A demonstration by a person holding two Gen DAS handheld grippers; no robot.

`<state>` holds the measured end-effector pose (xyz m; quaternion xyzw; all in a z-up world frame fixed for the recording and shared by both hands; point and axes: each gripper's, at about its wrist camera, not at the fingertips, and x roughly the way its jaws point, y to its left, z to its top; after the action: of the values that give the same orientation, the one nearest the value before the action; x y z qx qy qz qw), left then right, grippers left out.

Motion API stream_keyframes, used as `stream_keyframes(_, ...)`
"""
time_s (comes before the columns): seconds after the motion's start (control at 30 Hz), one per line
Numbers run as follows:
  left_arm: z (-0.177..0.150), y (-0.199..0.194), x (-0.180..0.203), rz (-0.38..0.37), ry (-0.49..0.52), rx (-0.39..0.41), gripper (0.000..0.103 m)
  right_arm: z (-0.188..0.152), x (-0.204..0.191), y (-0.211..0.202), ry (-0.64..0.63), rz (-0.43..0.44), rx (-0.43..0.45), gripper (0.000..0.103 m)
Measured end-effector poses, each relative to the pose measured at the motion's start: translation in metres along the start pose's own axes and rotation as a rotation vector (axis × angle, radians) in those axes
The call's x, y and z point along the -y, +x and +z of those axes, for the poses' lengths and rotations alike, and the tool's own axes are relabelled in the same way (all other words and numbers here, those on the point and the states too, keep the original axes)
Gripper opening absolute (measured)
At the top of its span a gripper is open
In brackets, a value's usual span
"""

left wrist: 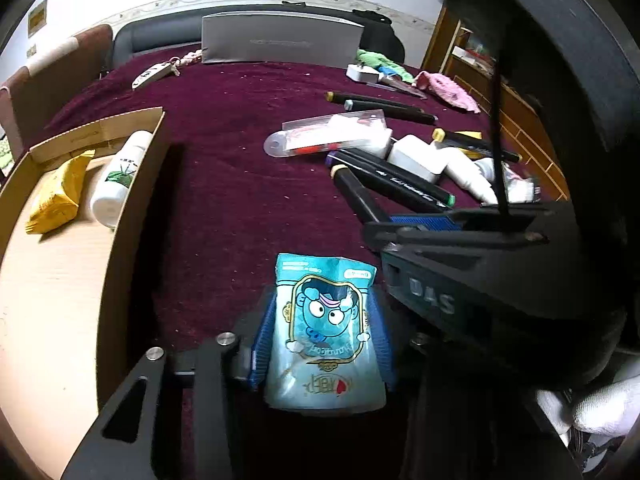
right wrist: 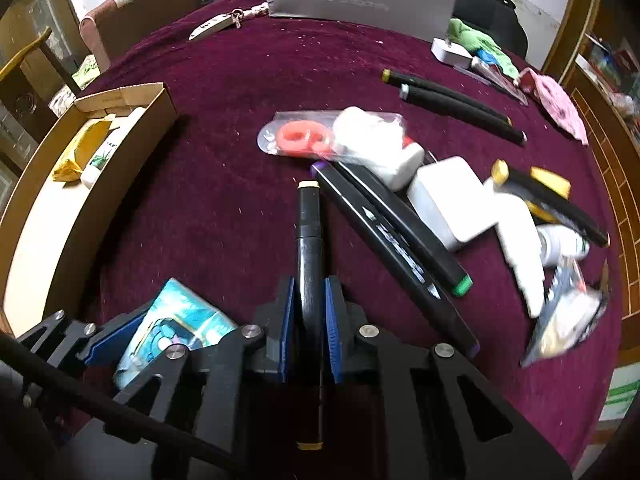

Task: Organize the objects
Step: 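Lift the blue packet with the left gripper while the right gripper grasps a black marker, then place the blue packet and black marker into the cardboard tray with both grippers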

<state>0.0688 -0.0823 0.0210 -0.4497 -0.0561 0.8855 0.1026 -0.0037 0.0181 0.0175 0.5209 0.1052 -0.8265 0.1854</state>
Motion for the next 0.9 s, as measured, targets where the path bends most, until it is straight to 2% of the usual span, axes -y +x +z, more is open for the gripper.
stream_keyframes(0.03, 0.000, 0.000, -0.001, -0.014, -0.007, 0.000, 0.034, -0.003, 0.003, -0.002, 0.012, 0.005, 0.003, 0.012)
stream_keyframes(0.1, -0.001, -0.005, 0.001, -0.041, -0.010, 0.000, 0.016, -0.009, 0.011, -0.008, 0.051, 0.032, 0.012, 0.012)
stream_keyframes(0.23, -0.004, -0.020, 0.015, -0.054, 0.032, 0.028, 0.012, -0.023, 0.034, -0.025, 0.148, 0.128, 0.035, 0.012)
stream_keyframes(0.33, -0.006, -0.015, 0.022, -0.031, 0.049, -0.019, 0.013, -0.031, 0.045, -0.034, 0.182, 0.148, 0.046, 0.012)
stream_keyframes(0.43, -0.009, -0.017, 0.017, -0.015, 0.015, 0.004, 0.020, -0.039, 0.053, -0.040, 0.197, 0.140, 0.055, 0.012)
stream_keyframes(0.5, -0.007, -0.015, 0.013, -0.008, 0.025, -0.012, 0.047, -0.044, 0.058, -0.041, 0.207, 0.138, 0.056, 0.012)
stream_keyframes(0.53, -0.008, -0.014, 0.011, -0.030, 0.022, -0.023, 0.053, -0.047, 0.060, -0.041, 0.210, 0.138, 0.053, 0.012)
stream_keyframes(0.63, -0.011, -0.009, 0.010, -0.101, -0.009, -0.074, 0.057, -0.054, 0.062, -0.036, 0.221, 0.143, 0.039, 0.012)
stream_keyframes(0.7, -0.011, -0.007, 0.018, -0.084, 0.013, -0.075, 0.064, -0.059, 0.065, -0.031, 0.235, 0.158, 0.032, 0.012)
stream_keyframes(0.8, -0.016, 0.000, 0.044, 0.028, 0.143, -0.063, 0.074, -0.063, 0.067, -0.028, 0.254, 0.178, 0.037, 0.012)
stream_keyframes(0.83, -0.019, 0.006, 0.058, 0.093, 0.217, -0.070, 0.076, -0.064, 0.068, -0.029, 0.258, 0.183, 0.039, 0.012)
stream_keyframes(0.9, -0.019, 0.009, 0.077, 0.155, 0.302, -0.051, 0.076, -0.065, 0.070, -0.028, 0.263, 0.191, 0.041, 0.012)
